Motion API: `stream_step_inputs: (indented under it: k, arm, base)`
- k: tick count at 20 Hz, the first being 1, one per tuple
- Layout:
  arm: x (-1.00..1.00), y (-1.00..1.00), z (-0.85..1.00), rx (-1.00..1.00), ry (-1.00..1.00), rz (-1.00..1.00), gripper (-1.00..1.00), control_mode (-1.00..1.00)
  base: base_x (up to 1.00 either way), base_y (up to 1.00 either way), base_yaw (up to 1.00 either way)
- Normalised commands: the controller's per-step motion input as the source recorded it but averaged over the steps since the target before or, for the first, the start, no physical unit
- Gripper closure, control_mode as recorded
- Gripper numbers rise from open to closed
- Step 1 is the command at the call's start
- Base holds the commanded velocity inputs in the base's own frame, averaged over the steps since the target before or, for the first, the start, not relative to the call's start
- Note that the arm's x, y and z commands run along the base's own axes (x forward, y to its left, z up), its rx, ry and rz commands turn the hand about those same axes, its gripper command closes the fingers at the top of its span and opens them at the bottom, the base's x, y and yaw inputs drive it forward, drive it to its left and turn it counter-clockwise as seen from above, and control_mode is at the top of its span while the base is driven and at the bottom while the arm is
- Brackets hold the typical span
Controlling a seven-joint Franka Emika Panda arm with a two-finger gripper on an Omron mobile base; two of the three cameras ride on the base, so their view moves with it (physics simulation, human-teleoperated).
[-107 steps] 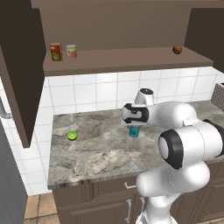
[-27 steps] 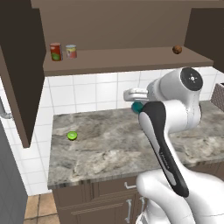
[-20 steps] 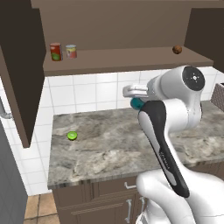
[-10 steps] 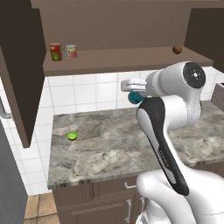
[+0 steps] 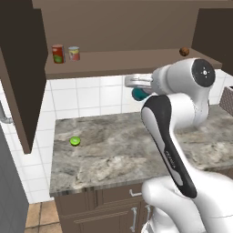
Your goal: Pick the cans from the counter and place them in their designated side in the cabinet.
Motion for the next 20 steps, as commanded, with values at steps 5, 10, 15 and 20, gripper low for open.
stream_step_inputs:
  k: [5, 10, 15, 20]
  arm:
    - [0.16, 0.04, 0.16, 0.03, -0.02, 0.01, 1.0, -1.0]
    - [0.19, 0.08, 0.11, 0.02, 0.0, 0.01, 1.0, -1.0]
    - [0.16, 0.14, 0.1, 0.02, -0.01, 0.0, 1.0, -1.0]
    - [0.14, 0.14, 0.1, 0.01, -0.03, 0.0, 1.0, -1.0]
  base:
    - [0.0, 0.0, 0.0]
    - [0.0, 0.0, 0.0]
    - [0.0, 0.0, 0.0]
    - [0.0, 0.0, 0.0]
